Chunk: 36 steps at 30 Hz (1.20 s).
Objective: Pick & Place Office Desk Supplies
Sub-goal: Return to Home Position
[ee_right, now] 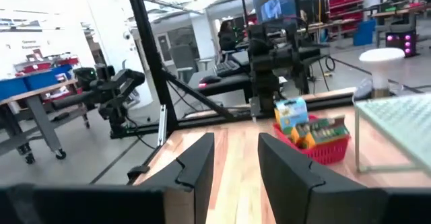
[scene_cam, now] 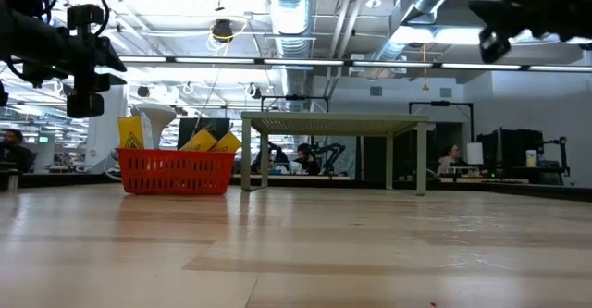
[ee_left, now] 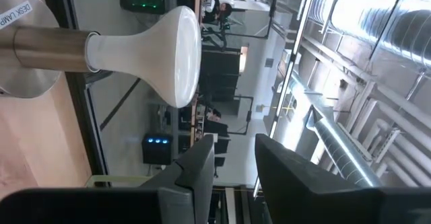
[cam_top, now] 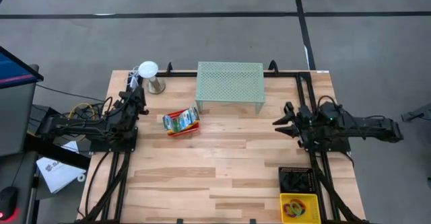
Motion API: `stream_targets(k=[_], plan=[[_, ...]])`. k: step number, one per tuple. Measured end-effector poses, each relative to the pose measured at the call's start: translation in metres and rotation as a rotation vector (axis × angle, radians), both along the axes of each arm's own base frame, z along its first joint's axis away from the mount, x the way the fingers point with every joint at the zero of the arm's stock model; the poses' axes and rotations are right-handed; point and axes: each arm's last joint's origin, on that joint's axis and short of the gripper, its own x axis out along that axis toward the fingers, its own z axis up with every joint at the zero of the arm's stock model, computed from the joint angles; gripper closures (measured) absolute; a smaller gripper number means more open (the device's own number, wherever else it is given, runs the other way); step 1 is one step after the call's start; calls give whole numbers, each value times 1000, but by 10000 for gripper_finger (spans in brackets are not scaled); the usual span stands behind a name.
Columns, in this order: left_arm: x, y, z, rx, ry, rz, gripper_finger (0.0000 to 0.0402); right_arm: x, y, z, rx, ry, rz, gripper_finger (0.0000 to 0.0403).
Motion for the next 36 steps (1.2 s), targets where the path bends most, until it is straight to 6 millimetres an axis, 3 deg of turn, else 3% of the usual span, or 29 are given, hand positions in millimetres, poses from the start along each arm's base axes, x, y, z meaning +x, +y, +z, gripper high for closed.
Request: stream_targets(k=[6, 12, 17, 24, 36], plan=[[0, 0, 0, 0, 0, 0, 298, -18, 3, -14, -4, 19, -30, 289], [0, 0, 0, 0, 0, -2, 298, -17, 0, -20, -14, 70, -108, 290], [0, 0, 0, 0, -1, -1, 298, -10, -1, -50, 129, 186, -148, 295], [0, 0, 0, 0, -1, -1, 298, -5, 1, -55, 319, 269, -139, 294], [0, 0, 0, 0, 0, -1, 298, -3, 1, -58, 326, 300, -144, 294]])
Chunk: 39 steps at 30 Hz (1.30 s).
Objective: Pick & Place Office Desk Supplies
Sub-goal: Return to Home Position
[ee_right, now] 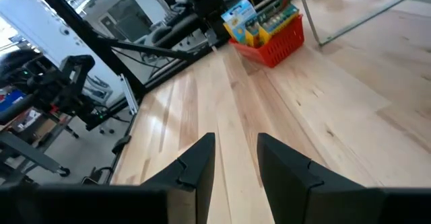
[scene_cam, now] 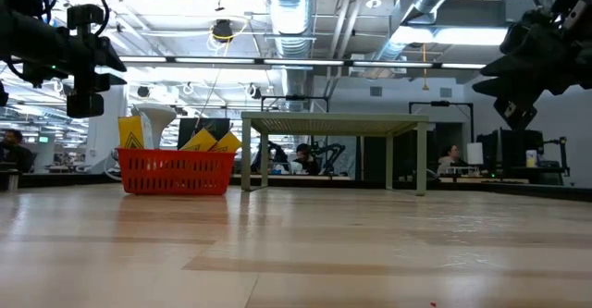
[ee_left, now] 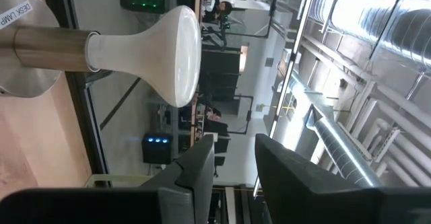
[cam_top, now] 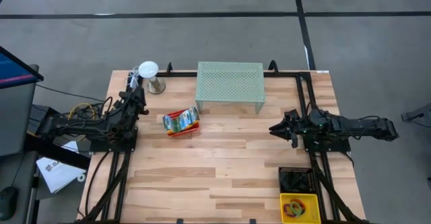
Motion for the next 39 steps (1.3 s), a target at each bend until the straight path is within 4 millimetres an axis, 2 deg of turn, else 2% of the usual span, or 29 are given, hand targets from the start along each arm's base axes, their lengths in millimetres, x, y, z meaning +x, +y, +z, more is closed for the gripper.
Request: stream_targets(k=[9, 12, 16, 18, 24, 31, 39], plan=[[-3, -2, 3, 4, -37, -46, 298, 0, 0, 0, -2, 1, 0, 294], [-1, -4, 4, 75, 35, -288, 298, 0, 0, 0, -2, 0, 0, 294], [3, -13, 1, 177, 80, -751, 298, 0, 0, 0, -2, 0, 1, 294], [5, -16, -2, 196, 105, -888, 298, 0, 0, 0, -2, 0, 1, 294], [6, -18, -7, 186, 159, -956, 298, 0, 0, 0, -2, -1, 1, 294], [9, -26, -8, 269, 201, -1254, 298, 0, 0, 0, -2, -1, 1, 294], [9, -28, -8, 278, 199, -1298, 298, 0, 0, 0, -2, -1, 1, 294]])
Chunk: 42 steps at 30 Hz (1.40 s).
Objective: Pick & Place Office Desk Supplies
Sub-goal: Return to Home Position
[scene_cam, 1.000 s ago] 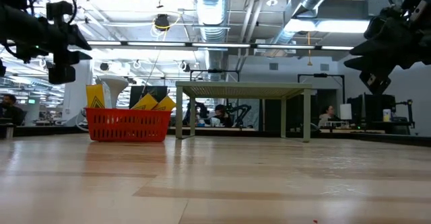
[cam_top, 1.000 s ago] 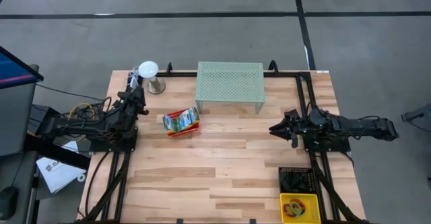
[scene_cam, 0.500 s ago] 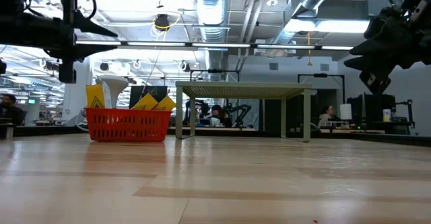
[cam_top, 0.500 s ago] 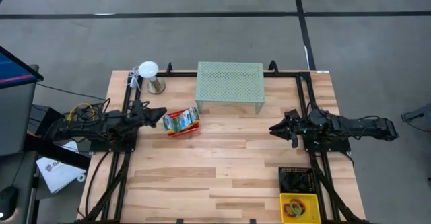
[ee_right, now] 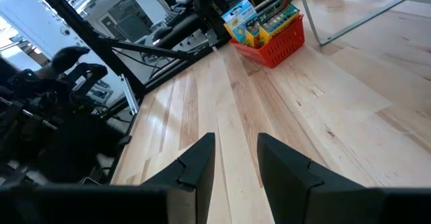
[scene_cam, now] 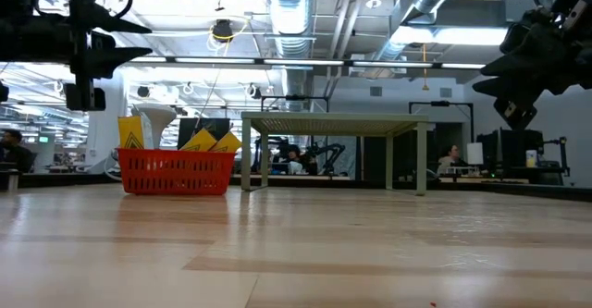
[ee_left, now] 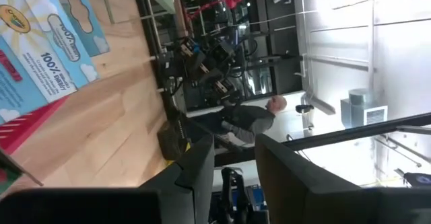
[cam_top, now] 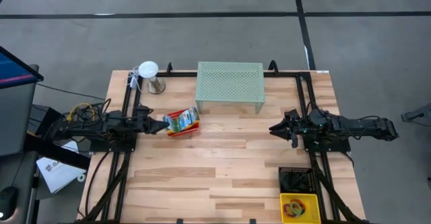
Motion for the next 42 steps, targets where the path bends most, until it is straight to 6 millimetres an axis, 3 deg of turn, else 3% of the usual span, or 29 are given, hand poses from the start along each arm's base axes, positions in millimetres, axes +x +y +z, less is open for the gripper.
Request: stream_targets(k=[42], plan=[[11, 0, -15, 4, 180, 0, 298, 0, 0, 0, 0, 1, 0, 294]])
